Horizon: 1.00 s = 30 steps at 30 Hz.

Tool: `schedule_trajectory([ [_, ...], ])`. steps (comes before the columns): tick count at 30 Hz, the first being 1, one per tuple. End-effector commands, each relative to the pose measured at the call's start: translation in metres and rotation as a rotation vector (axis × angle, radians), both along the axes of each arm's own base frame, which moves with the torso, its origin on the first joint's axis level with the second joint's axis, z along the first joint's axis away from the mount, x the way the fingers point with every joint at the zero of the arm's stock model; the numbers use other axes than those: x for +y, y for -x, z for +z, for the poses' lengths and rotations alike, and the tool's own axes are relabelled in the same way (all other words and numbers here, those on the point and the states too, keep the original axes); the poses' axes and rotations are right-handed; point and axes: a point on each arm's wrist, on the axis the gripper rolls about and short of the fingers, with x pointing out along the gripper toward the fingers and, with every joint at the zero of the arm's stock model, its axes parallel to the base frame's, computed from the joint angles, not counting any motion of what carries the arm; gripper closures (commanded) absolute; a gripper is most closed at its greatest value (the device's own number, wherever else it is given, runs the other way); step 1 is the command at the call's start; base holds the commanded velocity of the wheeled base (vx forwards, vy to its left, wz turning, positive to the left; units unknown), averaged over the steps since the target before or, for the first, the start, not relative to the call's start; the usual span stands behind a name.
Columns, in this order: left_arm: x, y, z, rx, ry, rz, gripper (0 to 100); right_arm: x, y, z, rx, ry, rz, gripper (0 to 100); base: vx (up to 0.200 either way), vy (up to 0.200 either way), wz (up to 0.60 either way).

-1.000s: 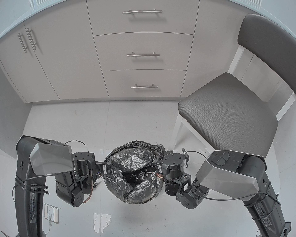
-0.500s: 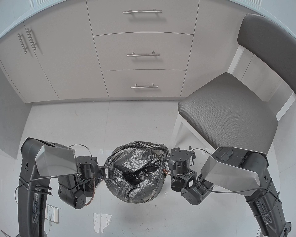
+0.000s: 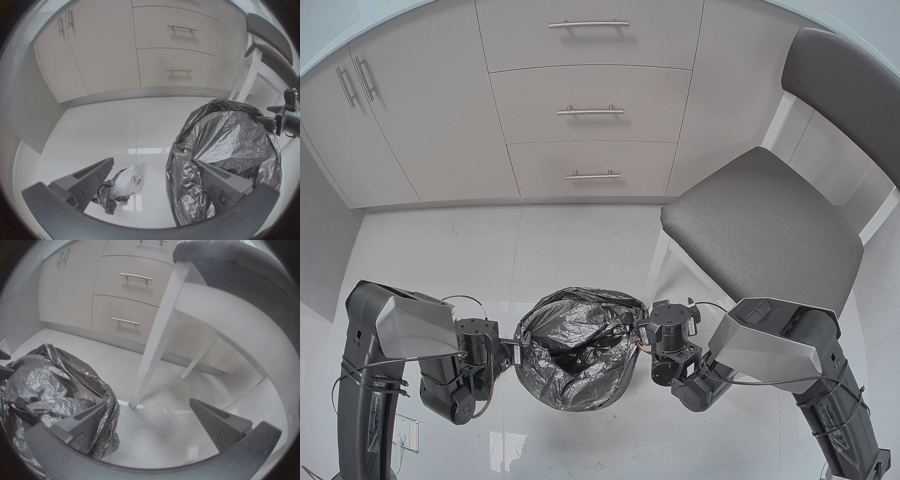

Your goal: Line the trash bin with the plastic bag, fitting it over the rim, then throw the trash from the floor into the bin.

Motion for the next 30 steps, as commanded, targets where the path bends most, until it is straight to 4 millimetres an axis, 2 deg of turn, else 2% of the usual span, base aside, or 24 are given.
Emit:
schedule_trajectory([
  [1, 0.000, 0.000, -0.001, 0.002, 0.001, 0.002, 0, -0.003, -0.006, -0.013, 0.011, 0.008, -0.013, 0, 0.000, 0.000, 0.00],
  [13, 0.000, -0.001, -0.001, 0.001, 0.001, 0.004, 0, -0.006, -0.017, -0.033, 0.022, 0.019, -0.031, 0, 0.000, 0.000, 0.00],
  [30, 0.000, -0.001, 0.000, -0.001, 0.001, 0.004, 0, -0.012, -0.021, -0.039, 0.032, 0.029, -0.044, 0, 0.000, 0.000, 0.00],
])
